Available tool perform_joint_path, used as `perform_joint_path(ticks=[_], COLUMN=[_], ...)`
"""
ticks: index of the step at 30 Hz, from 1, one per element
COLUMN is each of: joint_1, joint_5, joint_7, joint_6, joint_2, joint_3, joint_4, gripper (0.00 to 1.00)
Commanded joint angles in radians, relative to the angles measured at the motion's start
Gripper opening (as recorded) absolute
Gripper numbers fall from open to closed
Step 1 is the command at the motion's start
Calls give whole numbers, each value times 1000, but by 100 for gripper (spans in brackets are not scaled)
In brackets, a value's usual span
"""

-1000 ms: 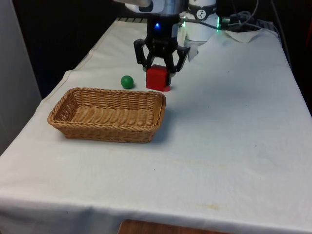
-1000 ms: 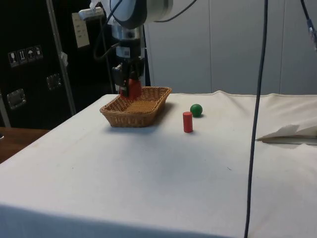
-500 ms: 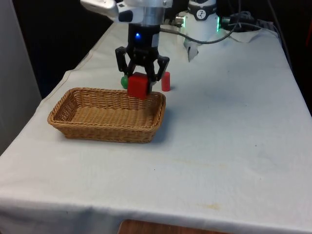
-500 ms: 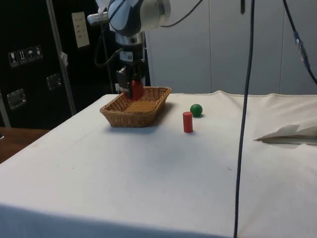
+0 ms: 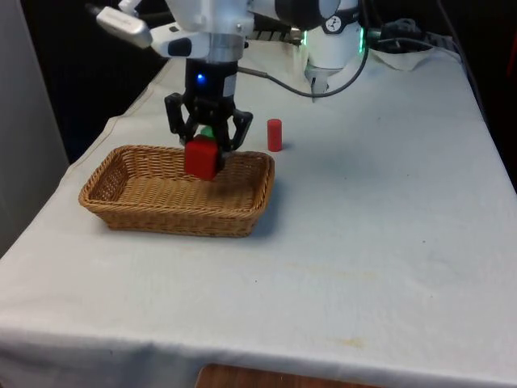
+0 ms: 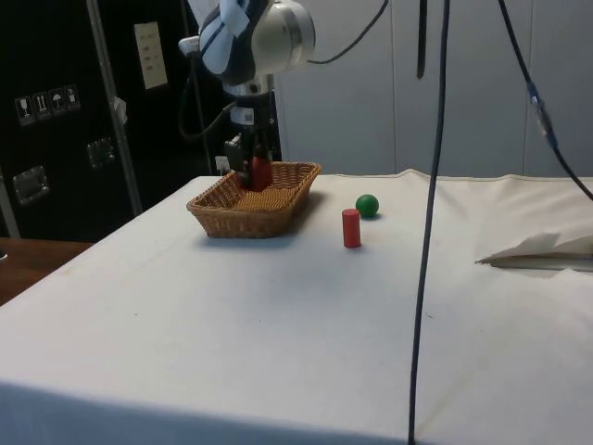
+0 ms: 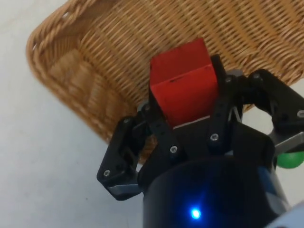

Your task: Pick up the object to the left of the cylinder and place it into the basket.

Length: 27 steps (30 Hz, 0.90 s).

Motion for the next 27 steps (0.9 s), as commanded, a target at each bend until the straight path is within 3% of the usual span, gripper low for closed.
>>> perform_joint_path(ticks=[1, 4, 5, 6, 13, 14, 15, 17, 20, 24, 25, 26, 27], joint_1=[-20, -30, -12, -33, -55, -37, -57, -61, -59, -50, -54, -53, -53], joint_5=[19, 61, 54, 73, 173, 169, 186, 211, 251, 259, 261, 261, 261], joint_7=[-26, -68, -56, -79, -159, -150, -168, -186, -215, -218, -223, -223, -223], joint_6=[-4, -6, 0, -8, -44, -35, -51, -67, -96, -104, -107, -108, -107], joint_2=[11, 40, 37, 48, 113, 112, 121, 136, 158, 165, 162, 162, 162], joint_3=[9, 0, -13, -1, -12, -26, -14, -21, -41, -58, -56, -59, -60], joint_4=[13, 28, 16, 32, 80, 69, 87, 101, 121, 122, 124, 124, 123], gripper=[0, 0, 0, 0, 0, 0, 0, 0, 0, 3, 3, 22, 31])
